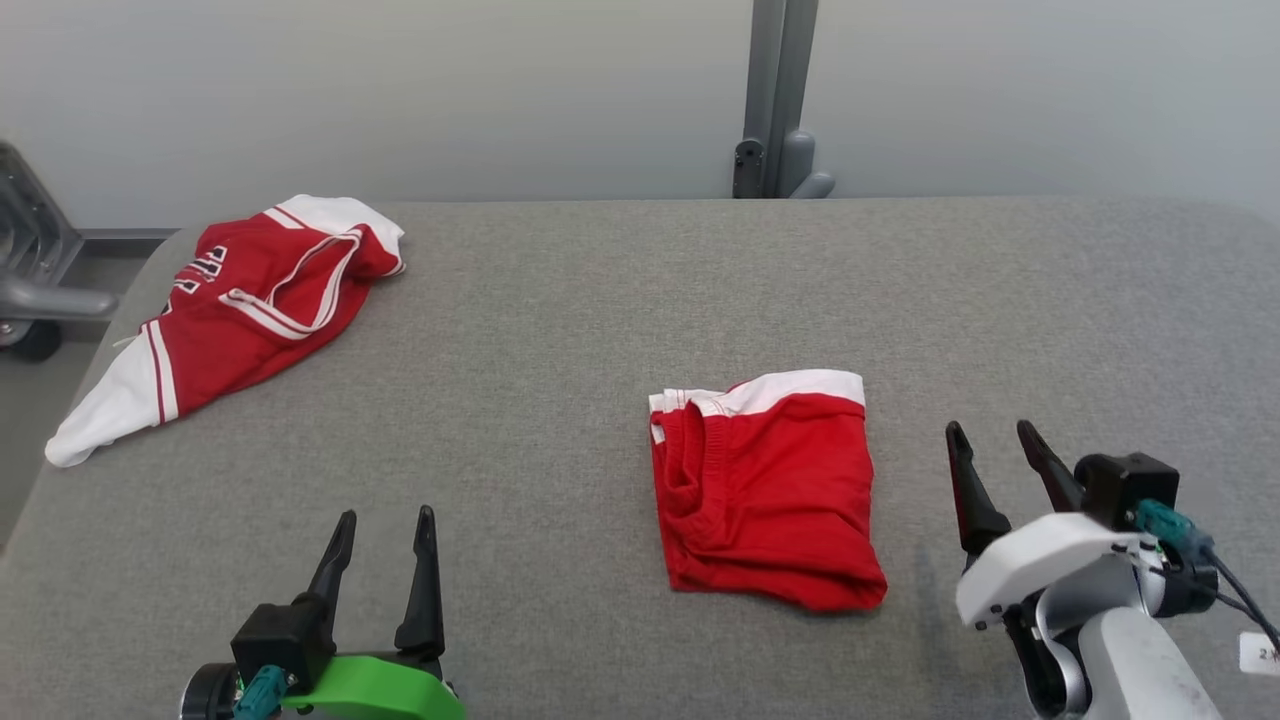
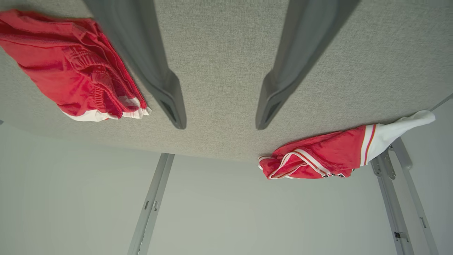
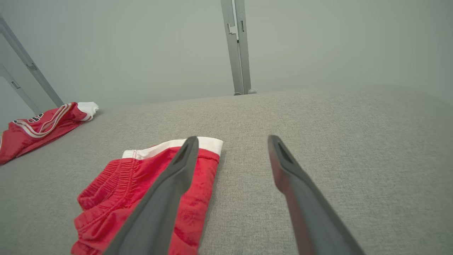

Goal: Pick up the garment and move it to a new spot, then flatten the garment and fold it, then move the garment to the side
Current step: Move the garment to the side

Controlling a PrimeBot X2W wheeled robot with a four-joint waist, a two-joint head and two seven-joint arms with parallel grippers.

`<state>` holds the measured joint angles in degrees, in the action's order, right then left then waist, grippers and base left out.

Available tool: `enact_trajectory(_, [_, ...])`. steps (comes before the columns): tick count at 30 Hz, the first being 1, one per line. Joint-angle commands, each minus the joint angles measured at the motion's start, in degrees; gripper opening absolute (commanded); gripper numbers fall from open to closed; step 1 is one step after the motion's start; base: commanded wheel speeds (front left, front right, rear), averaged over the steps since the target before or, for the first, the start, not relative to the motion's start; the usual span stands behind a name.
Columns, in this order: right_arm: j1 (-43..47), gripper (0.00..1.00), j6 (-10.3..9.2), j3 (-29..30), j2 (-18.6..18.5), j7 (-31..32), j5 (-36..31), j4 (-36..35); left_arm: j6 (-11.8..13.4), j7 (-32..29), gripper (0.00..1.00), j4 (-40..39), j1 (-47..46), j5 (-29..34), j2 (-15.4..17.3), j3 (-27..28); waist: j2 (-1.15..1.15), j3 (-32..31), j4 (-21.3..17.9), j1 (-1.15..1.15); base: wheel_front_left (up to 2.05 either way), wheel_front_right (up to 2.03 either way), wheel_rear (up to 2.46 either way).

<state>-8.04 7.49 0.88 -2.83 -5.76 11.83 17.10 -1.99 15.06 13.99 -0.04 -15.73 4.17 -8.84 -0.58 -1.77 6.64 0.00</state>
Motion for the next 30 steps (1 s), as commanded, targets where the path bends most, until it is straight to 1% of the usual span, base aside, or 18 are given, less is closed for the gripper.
enact_trajectory(1, [-1.0,1.00,0.00,0.0,-0.1,0.4,-0.4,0.2,0.0,0.1,1.00,0.0,-0.6,0.2,-0.1,0.0,0.58,0.3,1.1,0.00,0.00,0.00,0.00])
enact_trajectory(7, [-5.3,1.00,0.00,1.0,-0.3,8.6,3.2,7.3,0.2,0.1,1.00,-0.4,-1.1,0.0,-0.3,0.5,0.58,0.5,5.4,0.00,0.00,0.00,0.00])
enact_trajectory(9, [-6.3,1.00,0.00,0.9,-1.0,10.8,4.7,9.9,0.2,0.1,1.00,-0.4,-1.3,0.1,-0.4,0.7,0.58,0.7,7.0,0.00,0.00,0.00,0.00])
enact_trajectory(12, [-7.4,1.00,0.00,1.0,-1.2,13.5,8.3,13.3,0.1,0.1,1.00,-0.2,-1.0,0.1,-0.4,1.3,0.58,0.7,9.1,0.00,0.00,0.00,0.00])
enact_trajectory(18, [-8.7,1.00,0.00,1.6,-3.9,16.4,12.2,19.6,0.0,0.1,1.00,-0.1,-0.2,0.6,-0.5,1.3,0.58,0.6,12.8,0.00,0.00,0.00,0.00])
enact_trajectory(22, [-10.4,1.00,0.00,2.1,-4.9,18.2,16.0,23.4,0.0,0.1,1.00,-0.5,-0.3,0.6,-0.5,1.8,0.58,1.6,14.5,0.00,0.00,0.00,0.00])
enact_trajectory(26, [-12.1,1.00,0.00,1.6,-5.4,19.9,19.8,25.7,0.1,0.1,1.00,-0.9,-0.8,0.4,-0.6,2.5,0.58,2.6,14.6,0.00,0.00,0.00,0.00])
enact_trajectory(30, [-13.8,1.00,-0.01,0.6,-6.3,20.1,21.3,29.1,-0.1,0.1,1.00,-1.0,-1.3,0.6,-0.7,2.7,0.58,3.2,14.4,0.00,0.00,0.00,0.00])
